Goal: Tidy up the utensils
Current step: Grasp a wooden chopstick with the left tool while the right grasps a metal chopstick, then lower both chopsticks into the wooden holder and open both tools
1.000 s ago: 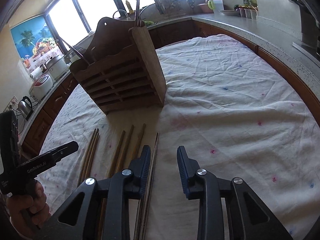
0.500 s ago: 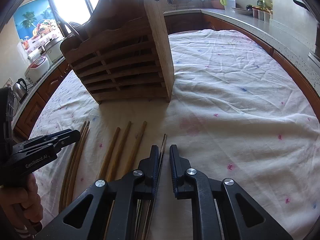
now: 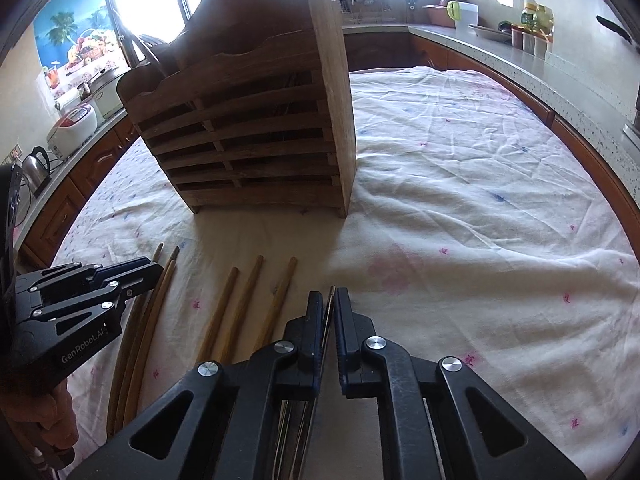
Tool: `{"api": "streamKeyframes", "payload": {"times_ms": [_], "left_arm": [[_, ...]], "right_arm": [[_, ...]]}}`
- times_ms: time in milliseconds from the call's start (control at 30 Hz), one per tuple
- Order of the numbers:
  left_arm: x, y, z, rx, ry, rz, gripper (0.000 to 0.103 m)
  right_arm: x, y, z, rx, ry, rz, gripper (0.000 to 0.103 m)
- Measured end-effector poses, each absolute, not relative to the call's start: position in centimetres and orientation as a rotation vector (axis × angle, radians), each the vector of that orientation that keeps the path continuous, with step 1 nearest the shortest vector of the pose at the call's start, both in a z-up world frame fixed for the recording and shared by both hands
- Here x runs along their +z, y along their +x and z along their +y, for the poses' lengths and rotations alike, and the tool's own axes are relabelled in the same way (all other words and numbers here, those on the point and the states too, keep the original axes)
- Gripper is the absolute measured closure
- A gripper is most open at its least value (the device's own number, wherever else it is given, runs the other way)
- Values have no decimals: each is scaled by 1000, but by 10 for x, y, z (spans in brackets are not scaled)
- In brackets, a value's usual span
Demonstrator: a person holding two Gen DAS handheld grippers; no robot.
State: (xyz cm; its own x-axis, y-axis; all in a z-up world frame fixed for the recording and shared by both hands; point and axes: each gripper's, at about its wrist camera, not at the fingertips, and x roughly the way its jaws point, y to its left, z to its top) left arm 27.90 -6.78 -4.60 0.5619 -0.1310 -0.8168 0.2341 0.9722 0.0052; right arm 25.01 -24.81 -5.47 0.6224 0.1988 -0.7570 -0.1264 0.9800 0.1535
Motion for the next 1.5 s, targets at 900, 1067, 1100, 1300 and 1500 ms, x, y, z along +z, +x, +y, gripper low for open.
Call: {"api": "streamKeyframes", "payload": {"times_ms": [900, 1067, 1100, 1300, 1500], "left_arm": [[97, 167, 7, -354, -249, 610, 99], [111, 158, 11, -352, -252, 566, 99], [112, 158, 11, -352, -251, 563, 99], [115, 159, 12, -349, -253, 546, 99], [122, 163, 12, -338, -254, 525, 99]], "right_arm": [[100, 149, -275, 315, 233, 511, 99], [114, 146, -277, 317, 233, 466, 99], [115, 146, -277, 319, 237, 464, 99], [115, 148, -279, 320, 240, 459, 99], [117, 151, -282, 318, 243, 453, 99]]}}
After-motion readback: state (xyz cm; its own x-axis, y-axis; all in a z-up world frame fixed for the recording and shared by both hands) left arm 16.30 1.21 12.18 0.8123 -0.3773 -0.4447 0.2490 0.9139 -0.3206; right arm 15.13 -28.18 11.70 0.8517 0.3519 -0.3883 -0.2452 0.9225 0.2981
